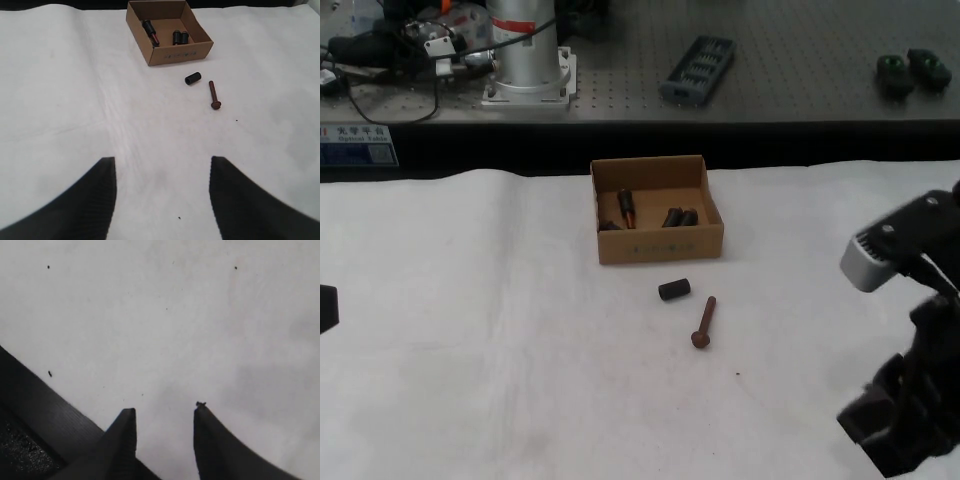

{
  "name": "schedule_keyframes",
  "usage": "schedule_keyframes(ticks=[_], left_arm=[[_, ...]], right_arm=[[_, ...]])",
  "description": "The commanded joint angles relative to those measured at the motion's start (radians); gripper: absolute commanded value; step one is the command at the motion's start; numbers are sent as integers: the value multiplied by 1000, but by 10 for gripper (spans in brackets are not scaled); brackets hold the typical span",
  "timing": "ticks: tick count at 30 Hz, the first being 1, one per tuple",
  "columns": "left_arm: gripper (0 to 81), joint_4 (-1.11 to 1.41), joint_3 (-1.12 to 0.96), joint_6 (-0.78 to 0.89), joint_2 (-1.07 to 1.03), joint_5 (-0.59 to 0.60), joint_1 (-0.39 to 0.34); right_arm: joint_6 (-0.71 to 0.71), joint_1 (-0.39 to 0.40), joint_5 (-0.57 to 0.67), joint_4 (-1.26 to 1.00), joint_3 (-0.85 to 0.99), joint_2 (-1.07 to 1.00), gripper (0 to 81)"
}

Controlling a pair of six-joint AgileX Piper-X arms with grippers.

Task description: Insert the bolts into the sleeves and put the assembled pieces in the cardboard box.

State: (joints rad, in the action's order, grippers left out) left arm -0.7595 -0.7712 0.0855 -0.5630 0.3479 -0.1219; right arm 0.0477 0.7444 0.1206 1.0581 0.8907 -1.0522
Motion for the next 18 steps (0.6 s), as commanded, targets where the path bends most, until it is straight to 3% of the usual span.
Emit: schedule_keyframes(ticks=[1, 6, 11, 18], left_arm=[[407, 6, -4, -12, -1, -6, 2], [407, 6, -4, -12, -1, -6, 2], [407, 6, -4, -66, -1, -6, 2], [407, 6, -4, -133, -1, -6, 2]], right_arm=[[154, -2, 1, -103, -1, -20, 281], [609, -48, -11, -294, -1, -134, 222], [820, -101, -132, -554, 9, -302, 198], [1070, -148, -134, -673, 140, -580, 198]])
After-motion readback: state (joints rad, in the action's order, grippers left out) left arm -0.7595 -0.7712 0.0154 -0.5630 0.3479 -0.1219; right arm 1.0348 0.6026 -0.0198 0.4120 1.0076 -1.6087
